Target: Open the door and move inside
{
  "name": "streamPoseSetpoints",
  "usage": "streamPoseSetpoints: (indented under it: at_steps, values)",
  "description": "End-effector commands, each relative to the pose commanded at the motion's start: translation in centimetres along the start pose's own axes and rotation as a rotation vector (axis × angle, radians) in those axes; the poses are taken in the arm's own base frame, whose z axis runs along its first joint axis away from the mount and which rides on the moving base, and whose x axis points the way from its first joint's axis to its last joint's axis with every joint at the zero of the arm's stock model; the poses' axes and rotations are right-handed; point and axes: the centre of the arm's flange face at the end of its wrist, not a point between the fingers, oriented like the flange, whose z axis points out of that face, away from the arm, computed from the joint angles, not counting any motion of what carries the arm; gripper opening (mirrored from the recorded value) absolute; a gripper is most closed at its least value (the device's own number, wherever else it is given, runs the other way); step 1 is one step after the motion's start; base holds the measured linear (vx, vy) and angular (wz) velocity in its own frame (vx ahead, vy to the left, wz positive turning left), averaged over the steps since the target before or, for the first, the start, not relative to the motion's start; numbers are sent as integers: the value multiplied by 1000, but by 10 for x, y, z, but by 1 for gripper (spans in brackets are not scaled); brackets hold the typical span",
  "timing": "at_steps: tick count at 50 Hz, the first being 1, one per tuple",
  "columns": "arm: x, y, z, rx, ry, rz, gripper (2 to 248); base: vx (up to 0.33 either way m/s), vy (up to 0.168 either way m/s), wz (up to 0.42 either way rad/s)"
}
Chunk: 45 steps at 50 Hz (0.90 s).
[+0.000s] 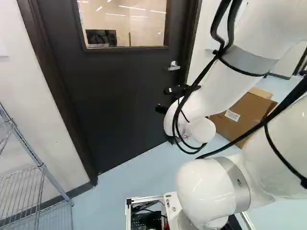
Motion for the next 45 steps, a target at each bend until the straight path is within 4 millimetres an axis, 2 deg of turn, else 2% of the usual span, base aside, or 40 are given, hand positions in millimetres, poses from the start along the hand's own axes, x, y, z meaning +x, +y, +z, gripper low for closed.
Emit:
streamPoseSetpoints:
  at_steps: [10, 31, 45]
  values:
    - [0, 0, 0, 0, 0, 0, 247, 136, -30, 135]
    - [0, 0, 0, 0, 0, 0, 247, 135, -44, 1]
    - [0, 0, 0, 0, 0, 0, 247, 29, 0, -2]
